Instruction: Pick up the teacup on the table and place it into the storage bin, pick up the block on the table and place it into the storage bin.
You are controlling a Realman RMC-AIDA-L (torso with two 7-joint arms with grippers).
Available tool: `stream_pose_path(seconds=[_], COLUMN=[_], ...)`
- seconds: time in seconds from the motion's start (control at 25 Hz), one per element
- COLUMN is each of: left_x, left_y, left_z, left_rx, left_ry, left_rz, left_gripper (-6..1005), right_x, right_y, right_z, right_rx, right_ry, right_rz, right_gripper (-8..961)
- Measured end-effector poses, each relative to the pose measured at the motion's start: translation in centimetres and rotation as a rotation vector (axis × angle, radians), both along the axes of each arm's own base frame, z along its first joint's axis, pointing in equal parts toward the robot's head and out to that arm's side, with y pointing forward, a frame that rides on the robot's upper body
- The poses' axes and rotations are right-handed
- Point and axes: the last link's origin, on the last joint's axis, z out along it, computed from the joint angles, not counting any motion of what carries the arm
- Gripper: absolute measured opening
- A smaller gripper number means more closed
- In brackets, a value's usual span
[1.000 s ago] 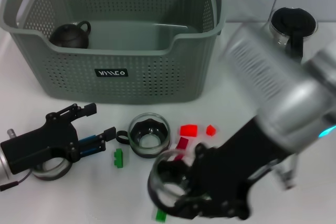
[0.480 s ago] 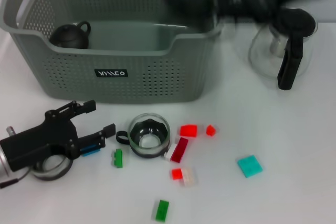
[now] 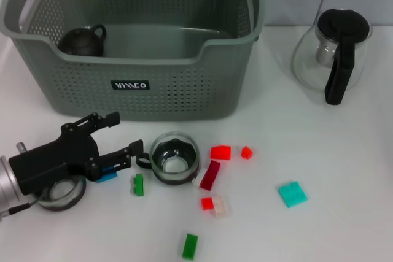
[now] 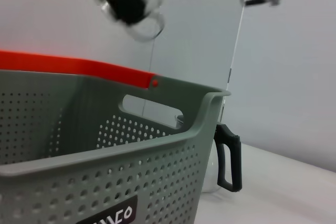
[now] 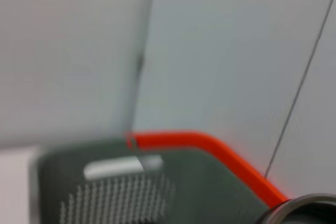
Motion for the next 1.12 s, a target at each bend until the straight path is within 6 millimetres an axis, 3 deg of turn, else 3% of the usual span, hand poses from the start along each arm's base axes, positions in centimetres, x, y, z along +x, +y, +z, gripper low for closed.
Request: stream_pose_path(seconds=[0.4,0.72,1.12], left_x=[0.2,0.4,0.3], left_y=[0.1,0.2,0.1], left_z=[-0.2,-0.4,-0.4], left_rx=[0.005,0.007,0.008], left_ry=[-0.008,-0.009,-0.009], left_rz=[0.001,-0.007,-0.004], left_gripper=[828,828,827], right_x=[0.7,1.9,1.8], right_y=[0.3,0.0,0.3], right_z=[-7.6,-9.2,-8.6], right_rx=[0.079,0.083,0.094], right_ry=[-0.292,-0.351,-0.303], right_rz=[0.112,0.104,0.046], right_gripper=[144,161,182])
